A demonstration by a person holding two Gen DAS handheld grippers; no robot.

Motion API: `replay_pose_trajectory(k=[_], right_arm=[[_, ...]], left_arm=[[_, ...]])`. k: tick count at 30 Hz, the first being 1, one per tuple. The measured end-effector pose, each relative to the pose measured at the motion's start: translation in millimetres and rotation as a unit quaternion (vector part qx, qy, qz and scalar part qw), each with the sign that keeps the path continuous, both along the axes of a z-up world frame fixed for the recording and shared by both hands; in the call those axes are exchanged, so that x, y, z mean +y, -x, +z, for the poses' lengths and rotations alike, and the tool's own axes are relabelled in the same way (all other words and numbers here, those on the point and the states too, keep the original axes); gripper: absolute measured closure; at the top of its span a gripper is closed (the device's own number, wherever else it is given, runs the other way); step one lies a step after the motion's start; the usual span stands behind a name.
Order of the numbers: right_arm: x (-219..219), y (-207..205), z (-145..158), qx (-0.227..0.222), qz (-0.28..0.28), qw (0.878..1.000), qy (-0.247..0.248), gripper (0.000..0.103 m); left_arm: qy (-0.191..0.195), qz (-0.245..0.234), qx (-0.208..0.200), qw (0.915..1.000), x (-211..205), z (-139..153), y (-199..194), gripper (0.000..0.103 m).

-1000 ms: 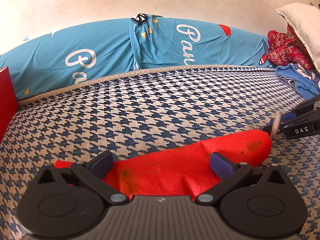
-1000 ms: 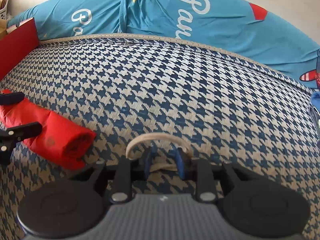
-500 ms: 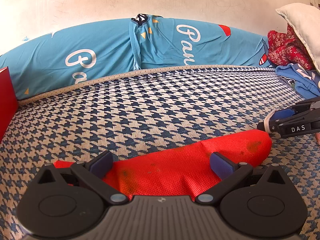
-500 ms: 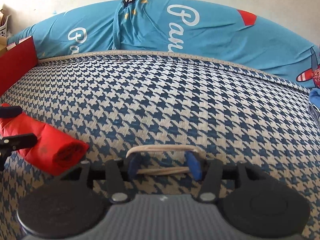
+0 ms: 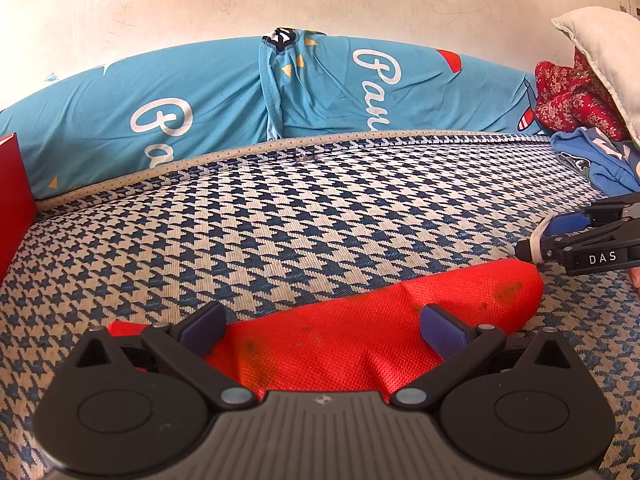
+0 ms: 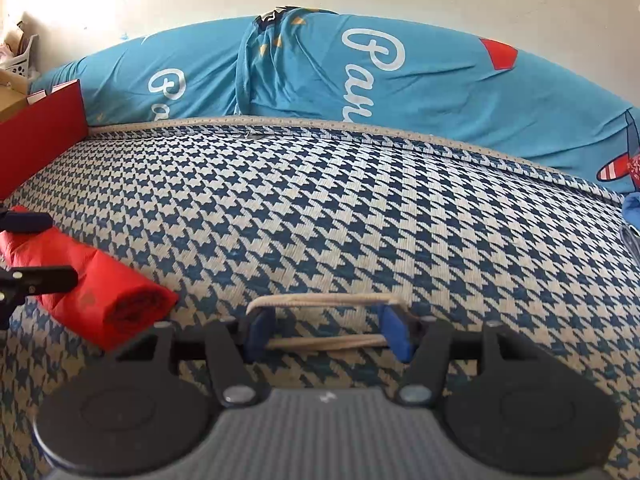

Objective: Fold shopping bag
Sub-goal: 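Spread the right gripper fingers to stretch the rubber band open, then carry the stretched rubber band with the right gripper toward the red roll's end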

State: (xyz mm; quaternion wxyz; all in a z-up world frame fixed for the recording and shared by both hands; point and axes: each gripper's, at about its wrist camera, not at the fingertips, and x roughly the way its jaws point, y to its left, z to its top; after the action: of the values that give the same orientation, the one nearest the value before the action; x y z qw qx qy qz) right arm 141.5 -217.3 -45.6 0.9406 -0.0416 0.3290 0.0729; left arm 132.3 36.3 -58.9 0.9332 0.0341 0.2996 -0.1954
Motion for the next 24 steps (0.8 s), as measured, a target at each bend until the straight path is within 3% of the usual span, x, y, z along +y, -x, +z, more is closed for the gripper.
replay_pose_trajectory(k=[14, 24], right_arm=[[12.5, 4.5, 6.6, -0.007, 0.045, 0.999, -0.001, 0.047], [17.9, 25.8, 22.2, -0.003, 0.122, 0.992, -0.025, 0.047]], left_arm=[[-0.001, 0.000, 0.000, 1.0000, 0.2, 0.3, 0.7, 0.000], [0.000, 0.000, 0.000, 1.0000, 0.3, -0.2, 1.6, 0.000]])
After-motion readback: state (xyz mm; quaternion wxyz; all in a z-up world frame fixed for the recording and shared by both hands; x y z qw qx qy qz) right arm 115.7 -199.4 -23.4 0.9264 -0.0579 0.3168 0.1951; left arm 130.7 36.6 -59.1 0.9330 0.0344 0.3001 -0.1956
